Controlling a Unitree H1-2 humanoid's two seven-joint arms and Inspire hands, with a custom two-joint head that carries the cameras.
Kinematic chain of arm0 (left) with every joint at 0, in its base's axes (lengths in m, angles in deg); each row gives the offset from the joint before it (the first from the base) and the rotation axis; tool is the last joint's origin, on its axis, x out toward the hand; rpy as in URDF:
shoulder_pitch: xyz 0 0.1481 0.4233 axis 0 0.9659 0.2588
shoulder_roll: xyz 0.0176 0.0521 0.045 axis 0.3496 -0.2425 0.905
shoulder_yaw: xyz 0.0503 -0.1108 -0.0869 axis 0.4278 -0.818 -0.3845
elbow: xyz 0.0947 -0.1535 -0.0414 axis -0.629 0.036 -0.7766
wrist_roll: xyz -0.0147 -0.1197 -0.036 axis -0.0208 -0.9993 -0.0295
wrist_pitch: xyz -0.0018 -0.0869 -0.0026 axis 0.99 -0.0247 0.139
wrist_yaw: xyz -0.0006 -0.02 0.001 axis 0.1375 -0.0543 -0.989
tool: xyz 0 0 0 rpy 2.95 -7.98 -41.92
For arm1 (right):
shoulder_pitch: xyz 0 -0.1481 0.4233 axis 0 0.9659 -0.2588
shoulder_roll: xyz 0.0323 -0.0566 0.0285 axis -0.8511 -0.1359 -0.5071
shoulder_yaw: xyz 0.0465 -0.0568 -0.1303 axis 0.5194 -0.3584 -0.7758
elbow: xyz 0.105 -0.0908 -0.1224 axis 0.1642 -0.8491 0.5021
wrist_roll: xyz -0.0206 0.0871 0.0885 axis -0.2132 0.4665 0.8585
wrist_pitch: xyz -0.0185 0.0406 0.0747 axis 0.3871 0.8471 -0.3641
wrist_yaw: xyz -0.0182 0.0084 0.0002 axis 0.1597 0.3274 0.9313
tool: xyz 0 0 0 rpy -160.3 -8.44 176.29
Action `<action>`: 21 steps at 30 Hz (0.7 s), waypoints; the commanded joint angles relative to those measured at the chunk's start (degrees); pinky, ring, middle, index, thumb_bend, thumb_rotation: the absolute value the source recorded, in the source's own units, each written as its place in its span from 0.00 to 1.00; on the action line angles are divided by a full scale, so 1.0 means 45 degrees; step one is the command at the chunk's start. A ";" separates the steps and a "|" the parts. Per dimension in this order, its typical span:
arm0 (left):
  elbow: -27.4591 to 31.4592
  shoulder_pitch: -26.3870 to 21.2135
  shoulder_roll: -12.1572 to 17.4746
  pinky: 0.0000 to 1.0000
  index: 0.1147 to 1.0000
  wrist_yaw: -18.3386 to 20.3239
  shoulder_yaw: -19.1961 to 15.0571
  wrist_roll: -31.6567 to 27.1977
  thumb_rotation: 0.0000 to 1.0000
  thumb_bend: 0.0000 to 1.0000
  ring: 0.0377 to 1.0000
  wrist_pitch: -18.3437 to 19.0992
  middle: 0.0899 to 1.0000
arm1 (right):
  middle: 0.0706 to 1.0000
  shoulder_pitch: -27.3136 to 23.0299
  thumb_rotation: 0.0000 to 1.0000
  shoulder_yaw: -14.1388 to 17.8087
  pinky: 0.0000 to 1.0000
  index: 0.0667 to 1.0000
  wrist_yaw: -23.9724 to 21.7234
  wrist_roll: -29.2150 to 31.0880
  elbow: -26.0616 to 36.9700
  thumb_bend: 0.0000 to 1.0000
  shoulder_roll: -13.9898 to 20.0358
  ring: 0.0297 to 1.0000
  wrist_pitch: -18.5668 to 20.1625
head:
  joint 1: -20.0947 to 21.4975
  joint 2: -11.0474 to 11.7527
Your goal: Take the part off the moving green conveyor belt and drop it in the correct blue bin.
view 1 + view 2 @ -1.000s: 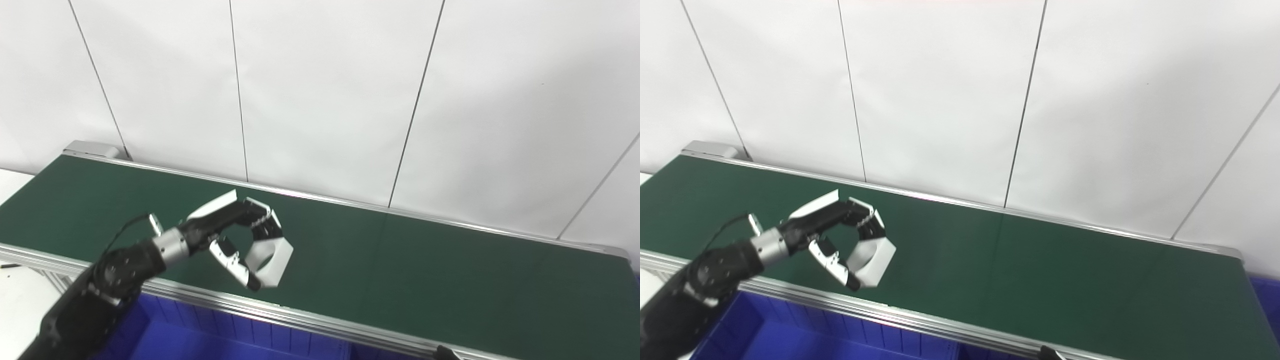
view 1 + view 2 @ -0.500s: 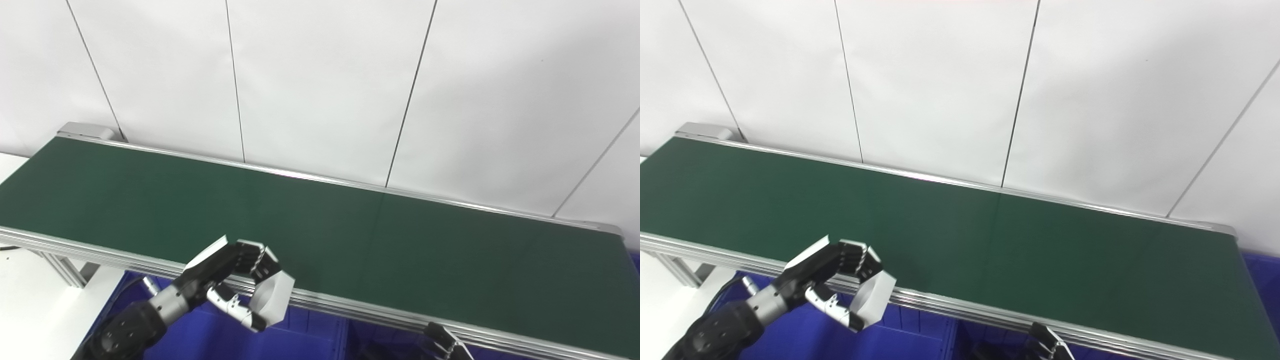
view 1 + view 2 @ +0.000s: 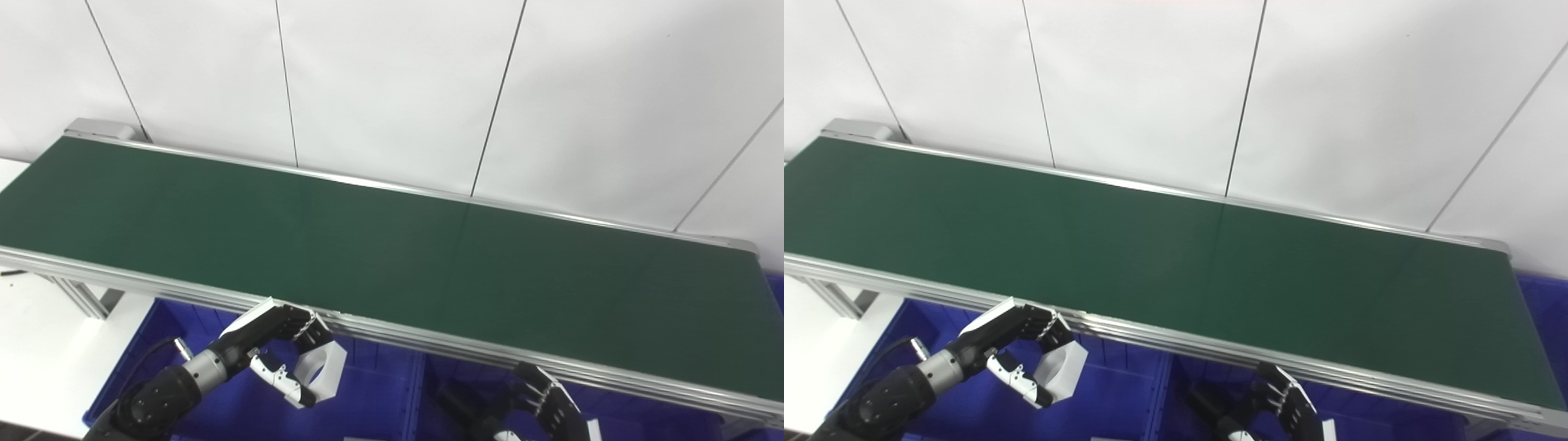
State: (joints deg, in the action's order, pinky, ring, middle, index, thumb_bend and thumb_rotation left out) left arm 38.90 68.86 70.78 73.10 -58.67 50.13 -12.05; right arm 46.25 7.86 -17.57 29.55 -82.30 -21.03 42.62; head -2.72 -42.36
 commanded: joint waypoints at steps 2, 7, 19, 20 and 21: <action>-0.0379 -0.0325 0.0036 0.44 0.39 -0.0675 0.0308 0.1104 0.00 0.48 0.44 -0.1023 0.45 | 0.74 0.0056 0.12 0.0006 0.62 0.73 -0.0087 -0.0057 0.0490 0.69 -0.0005 0.71 -0.0638 | -0.0053 -0.0040; -0.1288 -0.0524 -0.0009 0.43 0.40 -0.1181 0.0738 0.2253 0.00 0.48 0.43 -0.1276 0.44 | 0.75 0.0099 0.14 0.0064 0.63 0.73 -0.0173 0.0020 0.0515 0.69 0.0012 0.72 -0.0636 | -0.0054 -0.0071; -0.3319 -0.1094 -0.0074 0.45 0.41 -0.2847 0.1692 0.4706 0.00 0.48 0.42 -0.0988 0.44 | 0.76 0.0243 0.13 0.0149 0.63 0.73 -0.0343 0.0145 0.0604 0.69 -0.0001 0.73 -0.0636 | -0.0033 -0.0151; -0.3294 -0.1090 -0.0050 0.43 0.41 -0.2939 0.1723 0.4811 0.00 0.48 0.42 -0.0985 0.44 | 0.76 0.0231 0.13 0.0146 0.64 0.73 -0.0343 0.0146 0.0572 0.69 0.0001 0.73 -0.0638 | -0.0053 -0.0145; -0.3064 -0.1040 0.0010 0.42 0.42 -0.3044 0.1802 0.5097 0.00 0.48 0.42 -0.0841 0.45 | 0.75 0.0211 0.13 0.0141 0.64 0.72 -0.0322 0.0114 0.0530 0.69 0.0009 0.73 -0.0639 | -0.0072 -0.0136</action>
State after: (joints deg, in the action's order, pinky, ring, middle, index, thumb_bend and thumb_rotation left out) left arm 23.30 65.52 69.97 61.44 -50.76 71.83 -15.08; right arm 47.38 8.32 -18.53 29.82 -81.16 -20.94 42.62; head -2.99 -42.89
